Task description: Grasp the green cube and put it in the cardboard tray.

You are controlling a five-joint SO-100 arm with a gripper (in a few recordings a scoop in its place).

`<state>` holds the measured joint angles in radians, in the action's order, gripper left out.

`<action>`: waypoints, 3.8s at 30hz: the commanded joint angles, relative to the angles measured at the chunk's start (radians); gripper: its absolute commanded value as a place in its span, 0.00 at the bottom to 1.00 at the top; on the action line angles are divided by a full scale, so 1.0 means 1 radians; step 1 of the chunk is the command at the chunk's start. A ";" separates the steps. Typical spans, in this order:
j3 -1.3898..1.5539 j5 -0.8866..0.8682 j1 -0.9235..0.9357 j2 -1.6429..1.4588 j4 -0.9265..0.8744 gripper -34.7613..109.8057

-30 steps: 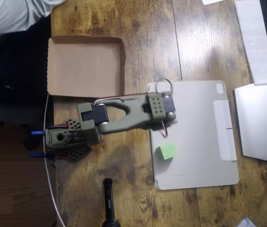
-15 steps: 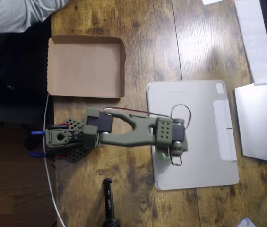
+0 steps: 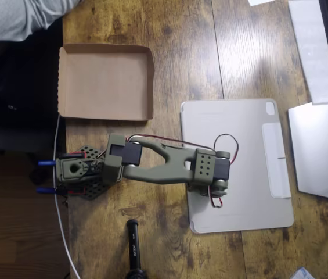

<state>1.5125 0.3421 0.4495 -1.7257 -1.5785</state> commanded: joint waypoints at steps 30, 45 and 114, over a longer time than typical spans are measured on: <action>0.241 0.166 0.014 -0.035 0.330 0.44; 0.232 0.176 0.028 -0.044 0.285 0.35; 0.103 -0.545 -1.465 -0.201 -0.150 0.36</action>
<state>1.5999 -0.1871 -1.0017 -1.9205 -1.7365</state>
